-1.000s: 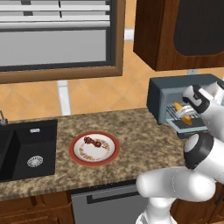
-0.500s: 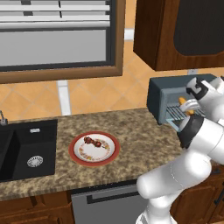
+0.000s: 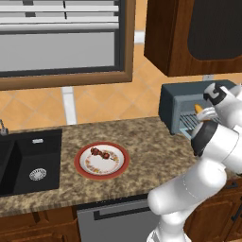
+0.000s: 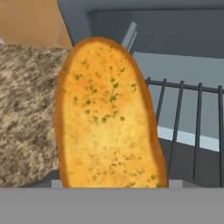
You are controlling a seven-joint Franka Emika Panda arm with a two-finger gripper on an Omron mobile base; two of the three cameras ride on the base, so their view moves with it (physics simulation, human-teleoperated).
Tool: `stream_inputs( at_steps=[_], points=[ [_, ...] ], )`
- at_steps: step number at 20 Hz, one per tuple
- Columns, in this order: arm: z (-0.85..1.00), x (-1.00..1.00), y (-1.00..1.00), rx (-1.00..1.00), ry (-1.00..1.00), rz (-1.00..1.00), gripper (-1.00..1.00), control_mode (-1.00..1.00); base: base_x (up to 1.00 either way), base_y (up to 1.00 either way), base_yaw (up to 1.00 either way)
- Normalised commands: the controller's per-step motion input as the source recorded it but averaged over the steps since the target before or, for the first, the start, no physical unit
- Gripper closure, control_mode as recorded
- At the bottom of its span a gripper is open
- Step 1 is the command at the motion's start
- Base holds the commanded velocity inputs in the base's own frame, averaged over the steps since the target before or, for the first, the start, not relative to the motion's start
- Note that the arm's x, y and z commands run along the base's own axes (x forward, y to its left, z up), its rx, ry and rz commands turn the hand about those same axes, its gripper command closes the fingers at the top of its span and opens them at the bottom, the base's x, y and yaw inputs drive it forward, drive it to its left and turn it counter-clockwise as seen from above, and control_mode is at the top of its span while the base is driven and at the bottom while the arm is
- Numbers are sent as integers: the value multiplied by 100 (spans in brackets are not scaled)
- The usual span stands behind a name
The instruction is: Pick up the kebab skewer and baguette bread, and place them inside the toaster oven. Close the toaster oven door and start by setting the timer.
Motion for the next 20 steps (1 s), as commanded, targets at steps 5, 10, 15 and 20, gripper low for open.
stream_inputs(
  at_steps=[5,10,15,20],
  points=[
    [-11,16,0,0,0,0,100,-100,0,0,0],
    [-9,12,0,0,0,0,100,-100,0,0,0],
    [-15,0,0,0,0,0,100,-100,0,0,0],
    [-7,5,0,0,0,0,100,-100,0,0,0]
  ],
)
